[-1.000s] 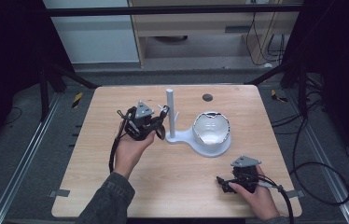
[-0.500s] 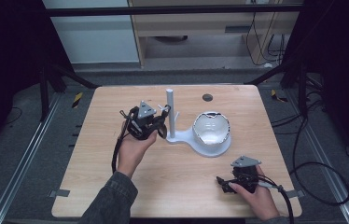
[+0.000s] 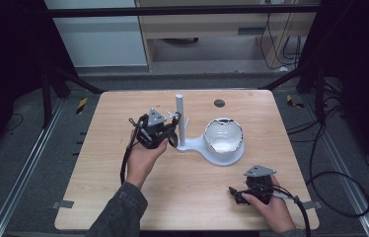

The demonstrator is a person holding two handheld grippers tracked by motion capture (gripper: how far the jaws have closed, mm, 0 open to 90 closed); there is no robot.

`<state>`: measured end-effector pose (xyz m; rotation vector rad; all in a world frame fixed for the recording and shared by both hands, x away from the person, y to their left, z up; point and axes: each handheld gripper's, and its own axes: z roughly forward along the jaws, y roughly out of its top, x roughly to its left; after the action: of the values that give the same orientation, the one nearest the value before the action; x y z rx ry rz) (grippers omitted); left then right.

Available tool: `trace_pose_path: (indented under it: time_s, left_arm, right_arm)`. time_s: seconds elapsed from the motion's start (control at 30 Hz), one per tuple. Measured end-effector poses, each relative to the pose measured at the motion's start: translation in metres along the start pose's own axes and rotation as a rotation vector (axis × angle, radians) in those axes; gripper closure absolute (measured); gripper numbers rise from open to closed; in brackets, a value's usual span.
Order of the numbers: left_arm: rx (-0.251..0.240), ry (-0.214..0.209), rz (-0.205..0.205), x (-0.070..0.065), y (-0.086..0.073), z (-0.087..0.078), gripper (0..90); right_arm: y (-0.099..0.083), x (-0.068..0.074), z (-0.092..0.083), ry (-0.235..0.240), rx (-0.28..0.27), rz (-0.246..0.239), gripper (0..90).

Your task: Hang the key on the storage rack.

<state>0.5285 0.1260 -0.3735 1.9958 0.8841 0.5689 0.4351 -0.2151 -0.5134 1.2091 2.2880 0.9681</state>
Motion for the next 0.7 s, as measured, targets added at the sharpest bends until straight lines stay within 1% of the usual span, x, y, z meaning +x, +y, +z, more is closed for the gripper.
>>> trace_pose_path:
  time_s: [0.07, 0.27, 0.7]
  left_arm:
    - [-0.001, 0.0, 0.002, 0.0, -0.001, 0.001, 80.7]
    - [-0.024, -0.001, -0.012, 0.0, -0.003, 0.006, 80.7]
    - [-0.035, -0.005, -0.024, 0.0, -0.004, 0.012, 80.4]
  right_arm:
    - [0.0, 0.0, 0.0, 0.0, 0.0, 0.0, 0.5]
    - [0.0, 0.0, 0.0, 0.0, 0.0, 0.0, 0.4]
    - [0.0, 0.0, 0.0, 0.001, -0.002, 0.001, 0.5]
